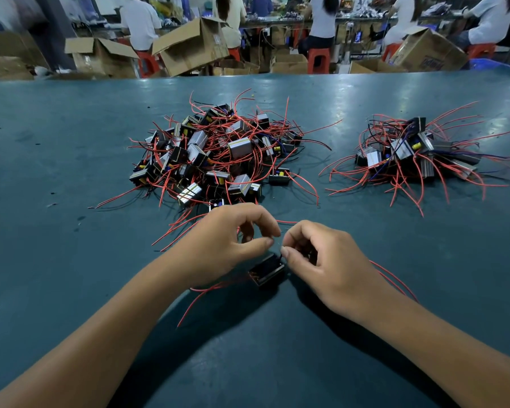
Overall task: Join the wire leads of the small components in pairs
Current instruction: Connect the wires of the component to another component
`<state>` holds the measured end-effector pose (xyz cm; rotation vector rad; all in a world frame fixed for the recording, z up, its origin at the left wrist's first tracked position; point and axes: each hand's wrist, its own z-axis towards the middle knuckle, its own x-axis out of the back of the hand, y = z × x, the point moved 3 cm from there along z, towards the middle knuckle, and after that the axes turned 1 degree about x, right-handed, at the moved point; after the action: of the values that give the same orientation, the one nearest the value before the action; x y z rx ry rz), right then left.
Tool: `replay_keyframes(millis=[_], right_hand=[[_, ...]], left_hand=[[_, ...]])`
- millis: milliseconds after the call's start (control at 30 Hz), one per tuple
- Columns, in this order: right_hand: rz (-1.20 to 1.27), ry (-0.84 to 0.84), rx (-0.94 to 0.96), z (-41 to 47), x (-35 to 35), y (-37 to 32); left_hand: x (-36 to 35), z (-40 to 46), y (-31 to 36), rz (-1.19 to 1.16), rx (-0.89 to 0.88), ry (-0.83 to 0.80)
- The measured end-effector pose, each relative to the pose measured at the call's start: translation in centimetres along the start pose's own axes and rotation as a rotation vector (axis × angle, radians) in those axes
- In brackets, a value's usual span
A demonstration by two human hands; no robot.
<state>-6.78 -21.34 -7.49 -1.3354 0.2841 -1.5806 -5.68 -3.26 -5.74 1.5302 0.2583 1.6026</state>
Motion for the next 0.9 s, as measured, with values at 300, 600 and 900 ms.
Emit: replay_keyframes(millis=[300,600,900], right_hand=[[0.016,-0.007,-0.01,0.05,0.2,-0.02],[0.01,-0.02,-0.003,0.16,0.23,-0.04],[-0.005,-0.043,0.014,0.17,0.18,0.25]], left_hand=[[0.42,-0.12,0.32,0.191,-0.278,0.096],[0.19,0.14,0.71,0.296,-0.363,0.108],[-0.28,0.35,0.07,0.26,-0.364,0.079]])
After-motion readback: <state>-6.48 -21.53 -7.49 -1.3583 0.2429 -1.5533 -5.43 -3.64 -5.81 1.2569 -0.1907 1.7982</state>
